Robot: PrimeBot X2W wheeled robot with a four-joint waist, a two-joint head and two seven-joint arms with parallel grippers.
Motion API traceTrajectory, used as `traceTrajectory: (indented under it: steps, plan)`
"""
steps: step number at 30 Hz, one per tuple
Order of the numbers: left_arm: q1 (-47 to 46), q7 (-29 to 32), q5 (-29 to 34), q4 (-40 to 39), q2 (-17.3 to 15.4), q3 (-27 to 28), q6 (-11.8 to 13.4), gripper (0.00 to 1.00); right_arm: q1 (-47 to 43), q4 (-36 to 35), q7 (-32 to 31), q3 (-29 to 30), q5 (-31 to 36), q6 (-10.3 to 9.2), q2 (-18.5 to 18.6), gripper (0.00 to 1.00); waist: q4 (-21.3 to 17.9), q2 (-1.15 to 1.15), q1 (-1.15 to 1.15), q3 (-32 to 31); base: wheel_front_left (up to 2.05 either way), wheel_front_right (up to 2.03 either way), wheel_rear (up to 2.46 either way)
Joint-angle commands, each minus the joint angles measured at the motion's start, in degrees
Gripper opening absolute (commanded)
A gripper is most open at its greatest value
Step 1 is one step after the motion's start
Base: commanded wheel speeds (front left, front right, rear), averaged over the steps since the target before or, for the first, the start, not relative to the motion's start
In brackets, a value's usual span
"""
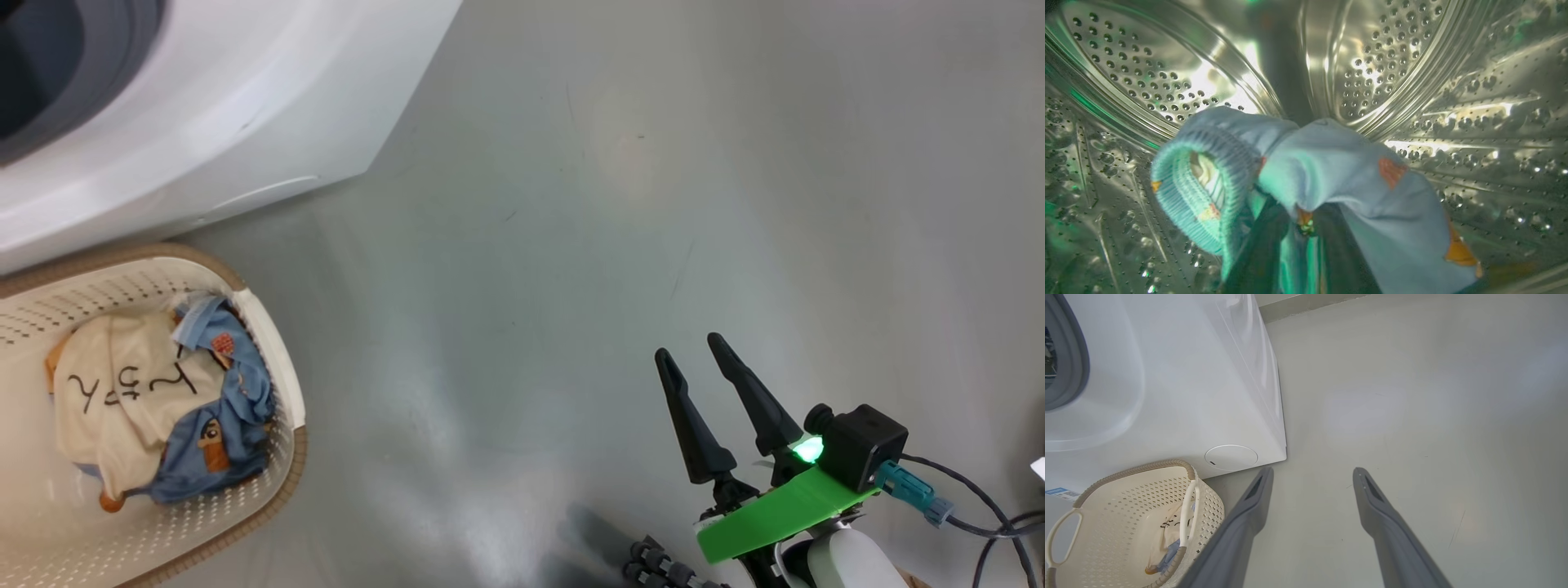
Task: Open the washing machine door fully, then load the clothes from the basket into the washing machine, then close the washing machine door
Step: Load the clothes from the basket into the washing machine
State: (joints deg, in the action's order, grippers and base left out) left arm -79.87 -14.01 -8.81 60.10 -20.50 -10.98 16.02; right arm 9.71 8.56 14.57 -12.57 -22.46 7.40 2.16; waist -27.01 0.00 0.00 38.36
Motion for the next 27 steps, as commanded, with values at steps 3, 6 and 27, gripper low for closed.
traceTrajectory:
  steps: [3, 6, 27]
  plan:
    - [-1.1, 0.7, 0.5, 1.6, -1.1, -0.4, 1.3, 1.0, -0.1, -0.6, 0.4, -1.3, -0.7, 0.09, 0.7, 1.0, 0.8, 0.0, 0.0, -1.0, 0.0, 0.0, 0.0]
    - [-1.0, 1.9, 0.0, 4.1, 0.2, -0.4, 2.2, 1.0, -0.2, -0.4, 0.4, -1.0, -0.3, 0.09, 0.7, 1.0, 1.6, 0.0, 0.0, -2.1, 0.0, 0.0, 0.0]
    - [13.5, -1.0, -8.0, 0.9, 11.0, 3.8, -1.5, 1.0, -0.4, 0.5, 0.4, 1.9, 3.4, 0.09, 0.7, 1.0, 12.4, 0.0, 0.0, -12.9, 0.0, 0.0, 0.0]
